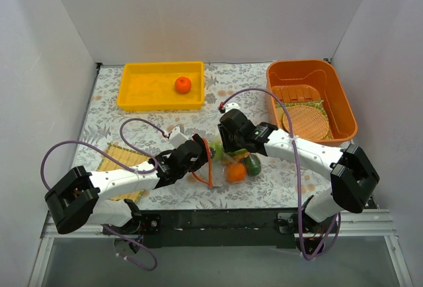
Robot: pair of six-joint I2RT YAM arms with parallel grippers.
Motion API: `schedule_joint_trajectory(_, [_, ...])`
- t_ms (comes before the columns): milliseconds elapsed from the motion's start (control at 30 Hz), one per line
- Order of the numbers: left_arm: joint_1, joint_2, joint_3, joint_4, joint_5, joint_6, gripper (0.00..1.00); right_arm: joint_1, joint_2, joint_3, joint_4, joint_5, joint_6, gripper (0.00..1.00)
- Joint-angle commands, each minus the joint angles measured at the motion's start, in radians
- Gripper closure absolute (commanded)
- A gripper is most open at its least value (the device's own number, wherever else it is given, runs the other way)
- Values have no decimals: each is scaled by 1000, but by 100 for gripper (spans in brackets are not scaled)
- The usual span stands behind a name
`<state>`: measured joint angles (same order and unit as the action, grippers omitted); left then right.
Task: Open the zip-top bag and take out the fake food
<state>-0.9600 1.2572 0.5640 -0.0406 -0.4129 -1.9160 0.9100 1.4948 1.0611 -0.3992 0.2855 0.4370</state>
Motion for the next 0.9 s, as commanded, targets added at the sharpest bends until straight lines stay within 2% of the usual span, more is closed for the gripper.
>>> schedule_joint_trajectory(0, [-5,-10,36,13,-101,21,35,-26,-15,83,2,-2,-24,59])
schedule_joint_trajectory(167, [-5,-15,16,34,-102,54,40,-57,54,197,-38,-11,-21,59])
schedule_joint_trajectory(233, [-5,-12,8,82,-98,67,39,-62,79,211,-26,-37,-17,59])
schedule_joint_trajectory(367, [-5,7,33,77,-98,83,35,-76,189,257,-47,-78,8,59])
schedule_joint_trajectory(600, [-2,59,42,103,-90,124,35,-77,242,188,-13,-126,39,60])
schedule_joint_trajectory(867, [0,116,68,74,-95,176,29,-77,202,88,40,-167,57,64])
